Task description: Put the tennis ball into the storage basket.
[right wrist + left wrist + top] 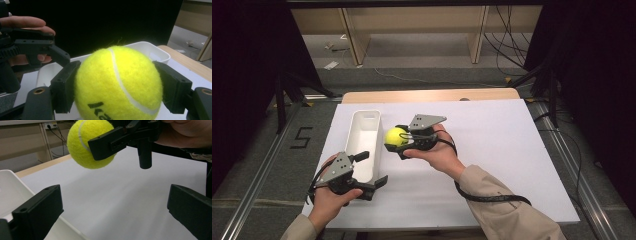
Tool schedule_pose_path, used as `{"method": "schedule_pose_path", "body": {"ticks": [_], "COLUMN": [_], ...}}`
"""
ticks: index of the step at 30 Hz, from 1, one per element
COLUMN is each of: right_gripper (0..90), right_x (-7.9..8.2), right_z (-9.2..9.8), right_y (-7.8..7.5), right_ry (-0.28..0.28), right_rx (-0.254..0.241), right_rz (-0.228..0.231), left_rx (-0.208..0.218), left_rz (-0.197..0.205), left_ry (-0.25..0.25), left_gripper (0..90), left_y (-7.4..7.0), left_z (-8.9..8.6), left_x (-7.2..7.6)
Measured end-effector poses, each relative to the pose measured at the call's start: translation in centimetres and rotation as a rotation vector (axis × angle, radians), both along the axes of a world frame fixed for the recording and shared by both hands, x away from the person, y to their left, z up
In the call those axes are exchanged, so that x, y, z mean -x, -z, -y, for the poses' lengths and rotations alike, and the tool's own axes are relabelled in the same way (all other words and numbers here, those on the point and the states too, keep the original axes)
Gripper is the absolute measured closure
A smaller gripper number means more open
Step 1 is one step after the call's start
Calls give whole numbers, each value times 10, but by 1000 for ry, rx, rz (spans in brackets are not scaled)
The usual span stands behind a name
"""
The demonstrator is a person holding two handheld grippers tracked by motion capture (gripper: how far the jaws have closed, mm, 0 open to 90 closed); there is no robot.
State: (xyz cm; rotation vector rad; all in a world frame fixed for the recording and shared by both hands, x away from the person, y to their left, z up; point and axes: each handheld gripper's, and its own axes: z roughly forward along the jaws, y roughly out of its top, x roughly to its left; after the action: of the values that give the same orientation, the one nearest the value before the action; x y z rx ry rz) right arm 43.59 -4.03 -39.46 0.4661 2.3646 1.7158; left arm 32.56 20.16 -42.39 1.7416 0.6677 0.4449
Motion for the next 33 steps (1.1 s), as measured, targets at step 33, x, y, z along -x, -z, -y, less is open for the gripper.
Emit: {"method": "schedule_pose_path", "body": {"ticks": [33], "right_gripper": [266], "right_x": [-4], "right_z": [-13], "right_y": [-4], "right_ry": [-7], "right_rx": [-17], "right_rz": [2], "left_rx": [6], "left_rz": [-7], "left_ry": [8], "left_gripper": [0], "left_y": [0], "left_z": [1], "left_x": [1]}}
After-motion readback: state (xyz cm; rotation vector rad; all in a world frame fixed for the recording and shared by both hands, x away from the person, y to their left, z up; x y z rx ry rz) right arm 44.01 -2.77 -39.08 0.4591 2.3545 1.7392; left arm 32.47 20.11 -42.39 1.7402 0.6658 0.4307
